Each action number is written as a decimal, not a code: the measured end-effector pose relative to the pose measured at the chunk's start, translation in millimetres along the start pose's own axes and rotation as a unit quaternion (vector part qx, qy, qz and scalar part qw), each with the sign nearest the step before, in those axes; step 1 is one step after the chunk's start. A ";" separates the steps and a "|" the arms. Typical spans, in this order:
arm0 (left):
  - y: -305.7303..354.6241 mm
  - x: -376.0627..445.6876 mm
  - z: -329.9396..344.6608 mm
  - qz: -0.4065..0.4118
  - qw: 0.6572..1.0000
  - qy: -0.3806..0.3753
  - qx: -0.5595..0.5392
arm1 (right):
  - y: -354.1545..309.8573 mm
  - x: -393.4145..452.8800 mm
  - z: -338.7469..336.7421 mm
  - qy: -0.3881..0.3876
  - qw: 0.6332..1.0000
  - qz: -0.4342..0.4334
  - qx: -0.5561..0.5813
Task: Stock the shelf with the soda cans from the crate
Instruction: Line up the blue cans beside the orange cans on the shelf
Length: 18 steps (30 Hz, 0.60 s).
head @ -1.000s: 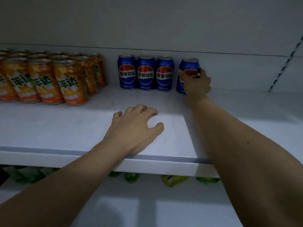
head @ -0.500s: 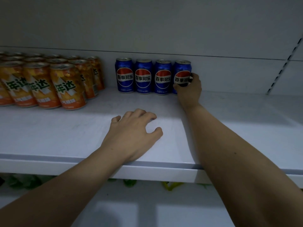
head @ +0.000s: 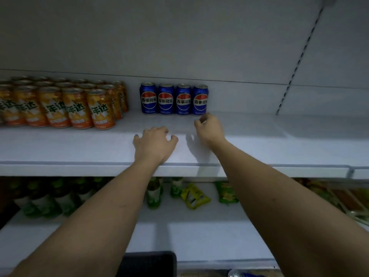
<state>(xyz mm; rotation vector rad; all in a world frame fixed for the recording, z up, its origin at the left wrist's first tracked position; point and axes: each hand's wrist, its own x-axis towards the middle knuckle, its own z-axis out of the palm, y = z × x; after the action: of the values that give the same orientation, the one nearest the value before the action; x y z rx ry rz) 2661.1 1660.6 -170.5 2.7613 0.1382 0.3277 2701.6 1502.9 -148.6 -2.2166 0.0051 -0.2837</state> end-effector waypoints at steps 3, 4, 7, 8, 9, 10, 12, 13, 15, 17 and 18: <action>2.0 -37.3 -9.7 -0.044 0.998 0.024 -0.031 | -22.6 -56.6 -20.1 -0.072 0.996 -0.006 -0.048; 2.1 -52.7 -12.7 -0.046 0.998 0.029 -0.041 | -28.8 -73.6 -24.5 -0.094 0.993 -0.016 -0.066; -2.6 -99.0 -26.8 -0.054 0.992 0.075 -0.090 | -43.0 -121.2 -31.6 -0.131 0.986 -0.049 -0.091; -7.9 -112.9 -32.7 -0.057 0.988 0.087 -0.113 | -45.7 -136.5 -31.8 -0.138 0.984 -0.057 -0.095; -15.2 -126.2 -38.8 -0.060 0.985 0.090 -0.133 | -47.0 -152.5 -30.2 -0.146 0.982 -0.061 -0.102; -24.5 -138.4 -44.9 -0.067 0.983 0.083 -0.151 | -47.3 -168.6 -27.7 -0.156 0.979 -0.065 -0.111; -45.4 -161.7 -56.4 -0.092 0.978 0.043 -0.182 | -45.0 -198.1 -19.0 -0.182 0.973 -0.069 -0.122; -56.8 -174.7 -61.4 -0.105 0.975 0.019 -0.196 | -44.2 -212.1 -12.9 -0.195 0.971 -0.070 -0.122; -74.8 -199.2 -67.0 -0.116 0.970 -0.013 -0.214 | -42.9 -236.9 -0.7 -0.211 0.967 -0.072 -0.119; -89.8 -222.8 -66.3 -0.119 0.966 -0.021 -0.228 | -41.2 -261.0 13.3 -0.230 0.963 -0.075 -0.115; -97.0 -233.4 -63.1 -0.125 0.964 -0.026 -0.232 | -39.4 -271.9 21.2 -0.243 0.961 -0.075 -0.114</action>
<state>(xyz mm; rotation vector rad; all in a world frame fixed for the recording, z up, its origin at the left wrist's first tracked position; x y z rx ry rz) 2414.5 1740.3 -196.6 2.2552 0.3467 0.1887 2437.4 1572.0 -185.2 -2.4653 -0.4175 0.1958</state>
